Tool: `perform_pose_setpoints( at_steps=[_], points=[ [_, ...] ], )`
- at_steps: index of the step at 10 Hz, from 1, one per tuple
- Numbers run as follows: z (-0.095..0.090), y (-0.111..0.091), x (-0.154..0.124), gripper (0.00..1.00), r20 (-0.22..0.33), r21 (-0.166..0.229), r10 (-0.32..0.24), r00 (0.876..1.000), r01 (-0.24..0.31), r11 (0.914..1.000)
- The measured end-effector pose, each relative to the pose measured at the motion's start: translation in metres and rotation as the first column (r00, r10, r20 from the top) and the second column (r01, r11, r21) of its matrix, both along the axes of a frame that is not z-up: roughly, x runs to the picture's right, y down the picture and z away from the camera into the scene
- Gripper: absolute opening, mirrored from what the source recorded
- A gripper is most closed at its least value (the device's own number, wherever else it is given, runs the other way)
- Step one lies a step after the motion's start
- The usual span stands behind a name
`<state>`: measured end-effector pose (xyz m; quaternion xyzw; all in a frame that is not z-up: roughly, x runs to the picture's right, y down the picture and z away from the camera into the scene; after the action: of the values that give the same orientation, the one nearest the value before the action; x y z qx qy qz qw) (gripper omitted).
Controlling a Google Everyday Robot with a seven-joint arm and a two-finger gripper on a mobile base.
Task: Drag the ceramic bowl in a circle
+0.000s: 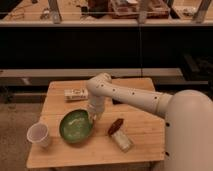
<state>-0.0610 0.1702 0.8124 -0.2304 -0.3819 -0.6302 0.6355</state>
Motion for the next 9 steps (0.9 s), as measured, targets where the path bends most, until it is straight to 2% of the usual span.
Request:
perform_pose_setpoints(
  at_steps=[2, 5, 6, 9],
  points=[
    [0.002, -0.004, 0.015, 0.00, -0.009, -0.017, 0.058, 0.998, -0.058, 0.9982],
    [0.007, -0.013, 0.007, 0.00, -0.037, -0.034, 0.113, 0.993, -0.115, 0.9928],
    [0.012, -0.015, 0.011, 0.00, -0.068, -0.043, 0.154, 0.986, -0.157, 0.9866],
    [0.017, -0.018, 0.019, 0.00, -0.113, -0.039, 0.217, 0.970, -0.223, 0.9742]
  ],
)
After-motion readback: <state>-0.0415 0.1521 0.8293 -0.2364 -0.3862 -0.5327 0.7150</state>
